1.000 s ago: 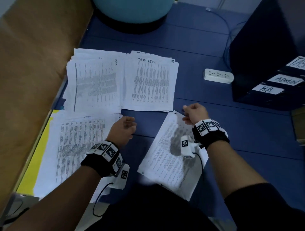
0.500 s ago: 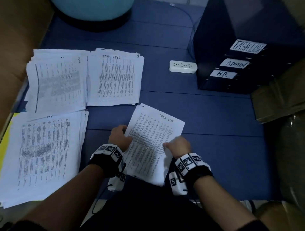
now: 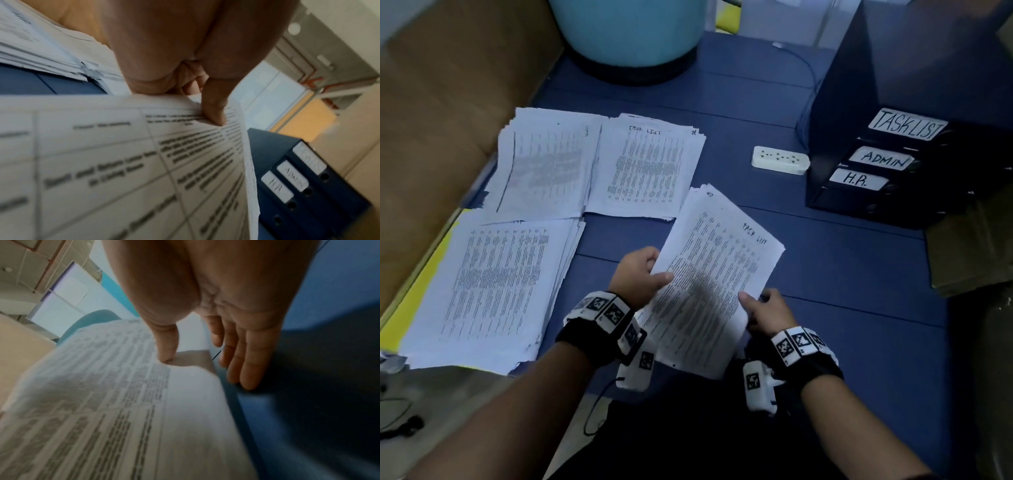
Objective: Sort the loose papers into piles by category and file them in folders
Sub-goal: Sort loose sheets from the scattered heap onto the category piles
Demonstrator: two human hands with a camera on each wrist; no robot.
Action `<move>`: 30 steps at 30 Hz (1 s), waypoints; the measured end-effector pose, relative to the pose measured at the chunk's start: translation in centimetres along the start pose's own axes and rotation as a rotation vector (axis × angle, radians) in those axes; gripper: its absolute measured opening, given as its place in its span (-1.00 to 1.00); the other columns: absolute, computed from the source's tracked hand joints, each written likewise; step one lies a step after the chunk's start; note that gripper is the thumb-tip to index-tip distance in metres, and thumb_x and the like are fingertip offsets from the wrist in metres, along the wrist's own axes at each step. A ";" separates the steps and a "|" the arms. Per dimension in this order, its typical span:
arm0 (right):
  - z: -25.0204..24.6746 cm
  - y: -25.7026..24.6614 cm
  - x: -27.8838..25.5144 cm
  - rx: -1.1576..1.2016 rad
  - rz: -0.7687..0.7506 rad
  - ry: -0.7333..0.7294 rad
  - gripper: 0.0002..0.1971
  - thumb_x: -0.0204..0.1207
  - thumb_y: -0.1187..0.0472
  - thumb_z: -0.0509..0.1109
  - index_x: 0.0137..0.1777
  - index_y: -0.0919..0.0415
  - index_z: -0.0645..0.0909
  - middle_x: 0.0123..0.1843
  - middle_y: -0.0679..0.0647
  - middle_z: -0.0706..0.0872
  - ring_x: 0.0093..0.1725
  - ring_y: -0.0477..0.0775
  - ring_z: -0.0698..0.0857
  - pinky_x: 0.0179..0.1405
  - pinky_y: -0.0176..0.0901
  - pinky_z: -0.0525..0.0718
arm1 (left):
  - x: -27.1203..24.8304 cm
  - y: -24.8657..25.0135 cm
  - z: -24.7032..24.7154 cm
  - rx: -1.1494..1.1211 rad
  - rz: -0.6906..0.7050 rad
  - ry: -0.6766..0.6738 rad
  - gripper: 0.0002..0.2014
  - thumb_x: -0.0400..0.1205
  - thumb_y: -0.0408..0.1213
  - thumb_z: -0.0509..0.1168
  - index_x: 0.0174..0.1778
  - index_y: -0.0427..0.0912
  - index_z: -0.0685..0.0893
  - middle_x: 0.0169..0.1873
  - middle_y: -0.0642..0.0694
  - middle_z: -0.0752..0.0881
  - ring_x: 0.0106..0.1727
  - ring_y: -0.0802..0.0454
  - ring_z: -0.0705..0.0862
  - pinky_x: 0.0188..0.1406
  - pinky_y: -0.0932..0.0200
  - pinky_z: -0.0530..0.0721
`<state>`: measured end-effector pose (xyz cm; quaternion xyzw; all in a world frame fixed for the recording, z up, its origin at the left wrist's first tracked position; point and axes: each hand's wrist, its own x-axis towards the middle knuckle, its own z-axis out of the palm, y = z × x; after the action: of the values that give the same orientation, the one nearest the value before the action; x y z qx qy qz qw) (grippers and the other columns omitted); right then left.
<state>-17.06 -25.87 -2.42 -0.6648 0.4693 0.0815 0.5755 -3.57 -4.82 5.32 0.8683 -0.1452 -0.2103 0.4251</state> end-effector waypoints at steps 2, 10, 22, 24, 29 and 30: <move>-0.5 -0.2 -0.5 0.166 -0.046 -0.158 -0.67 0.54 0.09 0.50 0.23 0.18 0.56 -0.06 0.13 0.78 -0.21 0.11 0.76 -0.12 0.05 0.76 | -0.6 0.7 -0.5 -0.165 -0.030 0.021 -0.85 0.50 -0.44 0.47 -0.18 -0.19 0.62 -0.45 0.17 0.66 -0.45 0.21 0.60 -0.40 0.31 0.59; -2.8 -2.5 -1.9 0.360 -0.204 -0.104 -0.78 0.55 0.46 0.39 0.05 0.16 0.72 0.07 0.14 0.83 0.10 0.23 0.80 0.20 0.21 0.69 | -1.3 0.9 -1.5 -0.350 -0.098 0.042 -0.90 0.66 -0.41 0.30 -0.16 -0.15 0.61 -0.64 0.26 0.64 -0.58 0.39 0.59 -0.52 0.47 0.51; -2.6 -3.1 -3.9 0.430 -0.186 0.218 -0.85 0.60 0.27 0.41 0.13 0.23 0.71 0.06 0.16 0.82 0.05 0.21 0.79 0.20 0.19 0.71 | -0.2 -0.3 -4.7 -0.346 -0.124 0.028 -0.70 0.65 -0.48 0.26 0.18 -0.04 0.68 -0.08 -0.04 0.77 -0.28 0.12 0.71 0.08 -0.41 0.63; -3.6 -3.0 -4.2 0.528 -0.153 0.351 -0.81 0.61 0.22 0.42 0.15 0.30 0.66 0.02 0.17 0.79 -0.06 0.17 0.76 0.09 0.07 0.73 | -0.2 -0.7 -5.6 -0.393 -0.140 0.051 -0.68 0.64 -0.50 0.26 0.18 -0.02 0.68 -0.03 -0.04 0.80 -0.18 0.07 0.77 0.15 -0.36 0.66; -5.4 -2.3 -5.2 0.514 -0.167 0.463 -0.62 0.60 0.06 0.44 0.12 0.44 0.58 -0.26 0.24 0.62 -0.35 0.09 0.57 -0.43 -0.19 0.52 | -0.2 -1.4 -7.4 -0.454 -0.184 0.103 -0.70 0.63 -0.54 0.27 0.10 -0.03 0.67 0.01 -0.09 0.79 0.04 -0.09 0.76 0.24 -0.22 0.66; -5.1 -2.6 -5.5 0.512 -0.182 0.440 -0.66 0.61 0.09 0.42 0.09 0.44 0.60 -0.26 0.32 0.65 -0.35 0.09 0.59 -0.39 -0.15 0.58 | -0.2 -1.3 -7.6 -0.456 -0.181 0.106 -0.72 0.63 -0.54 0.27 0.11 -0.07 0.67 -0.03 -0.10 0.79 -0.02 -0.08 0.75 0.22 -0.27 0.66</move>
<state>-20.36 -27.47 4.61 -0.5395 0.5262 -0.2356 0.6136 0.07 1.22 8.50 0.7693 0.0066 -0.2291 0.5964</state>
